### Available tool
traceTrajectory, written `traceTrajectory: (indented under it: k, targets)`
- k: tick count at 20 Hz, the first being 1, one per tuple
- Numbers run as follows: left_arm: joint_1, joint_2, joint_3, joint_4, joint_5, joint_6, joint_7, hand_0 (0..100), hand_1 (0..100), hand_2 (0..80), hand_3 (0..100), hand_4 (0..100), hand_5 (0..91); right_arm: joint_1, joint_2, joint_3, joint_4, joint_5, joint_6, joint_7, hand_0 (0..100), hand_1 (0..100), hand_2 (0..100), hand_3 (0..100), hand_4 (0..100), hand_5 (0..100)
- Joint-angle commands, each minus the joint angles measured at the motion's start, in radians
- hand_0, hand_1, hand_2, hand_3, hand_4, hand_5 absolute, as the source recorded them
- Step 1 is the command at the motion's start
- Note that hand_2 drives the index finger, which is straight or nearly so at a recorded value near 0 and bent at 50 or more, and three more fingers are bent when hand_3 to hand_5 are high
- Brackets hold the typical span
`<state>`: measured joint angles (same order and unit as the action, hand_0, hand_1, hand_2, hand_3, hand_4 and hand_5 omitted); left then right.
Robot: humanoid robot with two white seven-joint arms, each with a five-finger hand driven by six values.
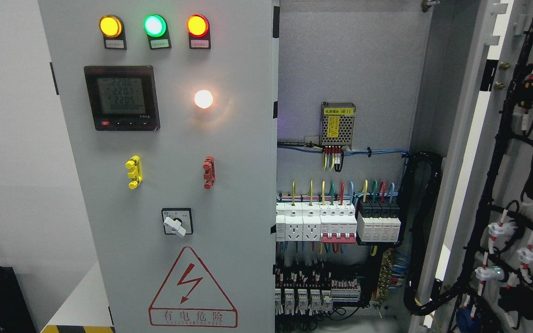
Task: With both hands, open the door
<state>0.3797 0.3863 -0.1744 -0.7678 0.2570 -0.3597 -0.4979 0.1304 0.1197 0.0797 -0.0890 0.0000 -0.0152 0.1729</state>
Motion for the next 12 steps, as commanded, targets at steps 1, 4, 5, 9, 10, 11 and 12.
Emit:
traceTrajectory:
  k: [1, 4, 5, 9, 10, 11, 12]
  targets:
    - [-0.171, -0.223, 0.03, 0.668, -0.053, 0.004, 0.002, 12, 39, 0.0, 0, 0, 0.0, 0.0, 0.0, -0.001, 0.0, -0.029, 0.0, 0.0, 12, 39, 0, 0, 0, 0]
    - [-0.22, -0.28, 0.029, 0.746, -0.053, 0.007, 0.033, 12, 39, 0.0, 0, 0, 0.0, -0.003, -0.005, 0.0, -0.001, -0.029, 0.0, 0.0, 12, 39, 0, 0, 0, 0]
    - [-0.24, -0.302, 0.029, 0.777, -0.055, 0.008, 0.071, 12, 39, 0.0, 0, 0, 0.0, -0.003, -0.006, -0.001, -0.001, -0.029, 0.0, 0.0, 12, 39, 0, 0, 0, 0]
    - [-0.289, -0.377, 0.023, 0.844, -0.106, 0.013, 0.217, 12, 39, 0.0, 0, 0, 0.0, -0.008, -0.02, 0.0, -0.043, -0.029, -0.002, 0.0, 12, 39, 0, 0, 0, 0]
    - [-0.298, -0.392, 0.026, 0.847, -0.143, 0.014, 0.237, 12, 39, 0.0, 0, 0, 0.0, -0.005, -0.031, 0.0, -0.061, -0.029, -0.002, 0.0, 12, 39, 0, 0, 0, 0]
    - [-0.309, -0.403, 0.038, 0.851, -0.186, 0.022, 0.249, 12, 39, 0.0, 0, 0, 0.0, -0.003, -0.041, -0.001, -0.069, -0.034, -0.002, 0.0, 12, 39, 0, 0, 0, 0]
    - [-0.312, -0.417, 0.044, 0.861, -0.226, 0.039, 0.255, 12, 39, 0.0, 0, 0, 0.0, -0.005, -0.049, -0.002, -0.072, -0.035, -0.002, 0.0, 12, 39, 0, 0, 0, 0]
